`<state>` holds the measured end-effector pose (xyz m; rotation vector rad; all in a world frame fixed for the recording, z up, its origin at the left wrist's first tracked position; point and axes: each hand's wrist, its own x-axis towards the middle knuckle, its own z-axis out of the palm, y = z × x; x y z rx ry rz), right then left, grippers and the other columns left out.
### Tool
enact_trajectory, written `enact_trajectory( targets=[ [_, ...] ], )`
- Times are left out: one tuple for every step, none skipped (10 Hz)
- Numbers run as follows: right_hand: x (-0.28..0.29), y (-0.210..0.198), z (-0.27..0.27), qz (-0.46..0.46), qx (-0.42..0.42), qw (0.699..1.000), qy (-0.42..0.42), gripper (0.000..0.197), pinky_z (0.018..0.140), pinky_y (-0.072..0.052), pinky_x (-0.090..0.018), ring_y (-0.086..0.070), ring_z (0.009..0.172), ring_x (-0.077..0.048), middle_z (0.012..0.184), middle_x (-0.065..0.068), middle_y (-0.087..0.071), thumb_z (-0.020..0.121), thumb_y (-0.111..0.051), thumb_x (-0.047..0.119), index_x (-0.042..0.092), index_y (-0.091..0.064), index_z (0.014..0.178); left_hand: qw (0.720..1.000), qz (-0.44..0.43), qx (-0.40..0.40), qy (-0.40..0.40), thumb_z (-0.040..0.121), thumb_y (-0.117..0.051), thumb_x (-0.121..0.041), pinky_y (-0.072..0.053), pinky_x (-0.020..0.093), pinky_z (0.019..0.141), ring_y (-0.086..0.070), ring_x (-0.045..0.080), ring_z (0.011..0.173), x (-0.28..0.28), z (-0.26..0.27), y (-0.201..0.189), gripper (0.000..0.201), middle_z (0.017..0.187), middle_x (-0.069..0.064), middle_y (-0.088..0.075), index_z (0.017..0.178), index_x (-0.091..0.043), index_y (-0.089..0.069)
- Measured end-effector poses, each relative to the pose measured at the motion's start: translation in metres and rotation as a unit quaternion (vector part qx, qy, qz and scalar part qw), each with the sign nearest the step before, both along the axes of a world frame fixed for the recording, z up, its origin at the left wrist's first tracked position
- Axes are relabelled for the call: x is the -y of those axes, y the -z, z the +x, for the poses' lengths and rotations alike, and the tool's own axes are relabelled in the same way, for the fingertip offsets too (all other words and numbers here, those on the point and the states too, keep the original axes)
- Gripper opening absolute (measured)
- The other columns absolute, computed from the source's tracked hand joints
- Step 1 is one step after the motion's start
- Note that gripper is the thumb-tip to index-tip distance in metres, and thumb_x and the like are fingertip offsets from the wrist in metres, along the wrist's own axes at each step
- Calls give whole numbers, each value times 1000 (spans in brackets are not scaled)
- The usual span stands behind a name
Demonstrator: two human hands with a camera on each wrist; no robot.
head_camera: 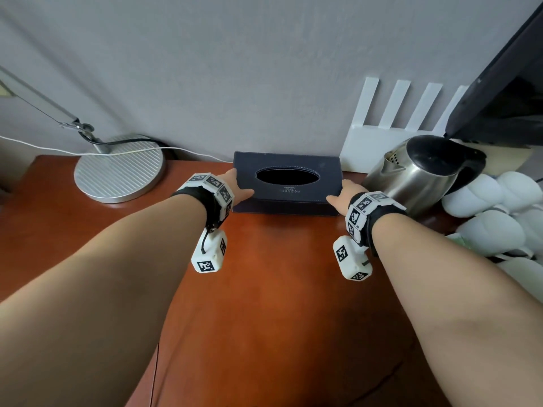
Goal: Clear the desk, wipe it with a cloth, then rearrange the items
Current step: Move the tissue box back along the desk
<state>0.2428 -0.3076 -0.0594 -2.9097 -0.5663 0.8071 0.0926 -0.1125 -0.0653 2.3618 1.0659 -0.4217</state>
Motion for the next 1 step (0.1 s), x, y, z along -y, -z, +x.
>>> enact_trajectory(
  targets=[
    [4, -18, -7, 25, 15, 999, -29, 57, 106, -37, -36, -43, 131, -30, 146, -12, -40, 96, -46, 33, 11, -27, 145, 999, -1, 53, 4, 87, -55, -46, -42, 43, 103, -54, 30, 120, 4, -3, -14, 66, 136, 9, -54, 142, -16, -34]
  ],
)
